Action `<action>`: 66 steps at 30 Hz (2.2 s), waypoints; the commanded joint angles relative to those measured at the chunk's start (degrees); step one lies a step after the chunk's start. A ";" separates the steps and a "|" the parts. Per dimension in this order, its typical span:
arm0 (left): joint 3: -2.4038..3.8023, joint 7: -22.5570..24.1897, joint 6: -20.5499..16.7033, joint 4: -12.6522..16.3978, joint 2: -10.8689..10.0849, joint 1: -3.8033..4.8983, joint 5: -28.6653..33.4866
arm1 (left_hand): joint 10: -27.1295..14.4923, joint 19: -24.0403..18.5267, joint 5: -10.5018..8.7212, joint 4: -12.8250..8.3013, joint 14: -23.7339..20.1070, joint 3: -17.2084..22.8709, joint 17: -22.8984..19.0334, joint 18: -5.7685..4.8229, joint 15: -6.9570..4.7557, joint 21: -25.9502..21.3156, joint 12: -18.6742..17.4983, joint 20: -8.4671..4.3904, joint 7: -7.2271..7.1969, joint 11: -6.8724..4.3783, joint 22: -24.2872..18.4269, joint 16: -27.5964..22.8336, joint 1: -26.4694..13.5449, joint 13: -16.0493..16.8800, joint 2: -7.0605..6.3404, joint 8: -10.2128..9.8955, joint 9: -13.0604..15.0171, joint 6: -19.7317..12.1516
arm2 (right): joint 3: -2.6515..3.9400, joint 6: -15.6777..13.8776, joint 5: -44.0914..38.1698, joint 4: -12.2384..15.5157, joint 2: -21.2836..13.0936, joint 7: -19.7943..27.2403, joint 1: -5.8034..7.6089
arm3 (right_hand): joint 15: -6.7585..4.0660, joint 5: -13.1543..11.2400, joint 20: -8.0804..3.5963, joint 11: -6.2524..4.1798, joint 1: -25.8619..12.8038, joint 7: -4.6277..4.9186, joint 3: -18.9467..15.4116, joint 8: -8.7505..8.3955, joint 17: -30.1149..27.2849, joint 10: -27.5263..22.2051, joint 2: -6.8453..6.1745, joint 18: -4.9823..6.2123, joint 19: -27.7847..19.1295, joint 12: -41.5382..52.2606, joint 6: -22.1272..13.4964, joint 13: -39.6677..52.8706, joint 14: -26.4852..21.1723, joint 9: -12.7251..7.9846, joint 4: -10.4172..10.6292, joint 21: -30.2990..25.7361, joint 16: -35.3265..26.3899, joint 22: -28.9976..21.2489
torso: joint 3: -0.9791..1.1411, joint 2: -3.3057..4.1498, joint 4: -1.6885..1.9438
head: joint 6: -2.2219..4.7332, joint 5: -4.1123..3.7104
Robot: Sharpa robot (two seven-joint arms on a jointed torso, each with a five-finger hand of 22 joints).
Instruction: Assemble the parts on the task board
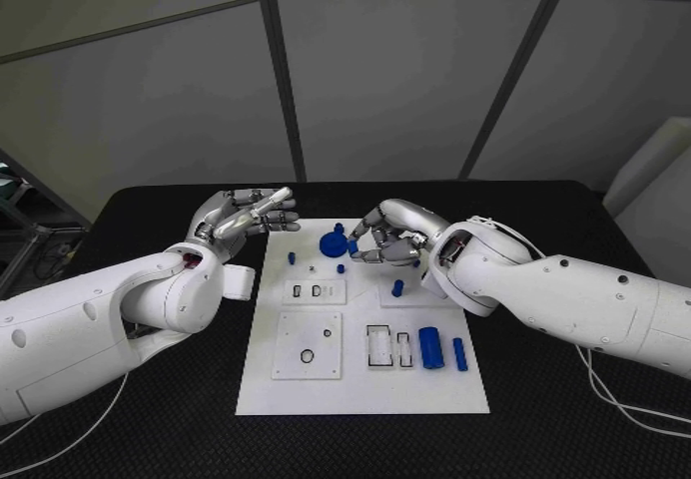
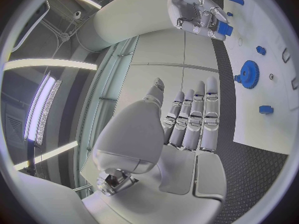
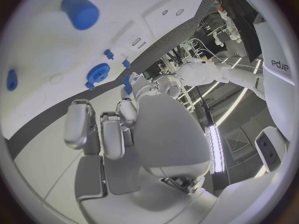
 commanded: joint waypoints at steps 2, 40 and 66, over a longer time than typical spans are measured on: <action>0.05 0.05 0.79 -0.07 0.24 0.08 -0.36 | -0.10 -0.39 -0.03 -0.22 -0.10 -0.03 0.07 -1.12 0.03 0.14 -0.32 0.07 0.16 0.17 -0.01 -0.29 -0.04 0.04 0.45 -0.24 0.00 0.02 | -0.07 0.52 -6.10 -0.76 2.23 -3.58 -0.03 | -0.33 -0.19 0.08 0.28 -0.30 -0.27 0.25 0.54 7.74 0.04 0.21 -0.02 0.51 -0.13 0.57 0.01 4.56 0.63 -0.08 0.40 0.26 0.16 | 0.11 0.13 -0.08 | -0.10 0.76; 0.05 -0.41 0.54 -0.26 0.52 0.08 -0.66 | 0.20 -0.56 -0.05 -0.36 -0.30 -0.08 0.12 -1.13 0.06 0.12 -0.24 0.12 0.08 0.11 -0.03 -0.52 -0.10 0.08 0.48 -0.22 0.03 0.23 | -2.33 6.72 -13.65 -3.03 8.00 -7.49 -2.33 | -0.10 -0.74 0.22 0.57 -1.60 0.07 0.13 0.18 7.84 -0.31 -0.23 0.00 0.41 -0.56 -0.26 -0.31 4.59 0.47 0.33 0.34 0.31 0.05 | 0.10 0.05 -0.14 | -1.56 1.70; 0.05 -0.63 0.59 -0.31 0.50 0.08 -0.66 | 0.19 -0.69 -0.06 -0.43 -0.48 -0.12 0.13 -1.15 0.09 0.09 -0.27 0.14 0.10 0.13 -0.04 -0.66 -0.12 0.07 0.48 -0.27 0.02 0.22 | -2.99 8.60 -15.12 -3.37 8.08 -9.40 -2.35 | 0.38 -1.08 0.63 1.16 -2.43 0.79 0.10 -0.72 7.74 -2.21 -1.44 0.14 -0.16 -2.56 -2.10 -2.25 4.53 0.04 0.25 -0.11 0.21 -0.63 | 0.12 0.06 -0.15 | -1.74 1.72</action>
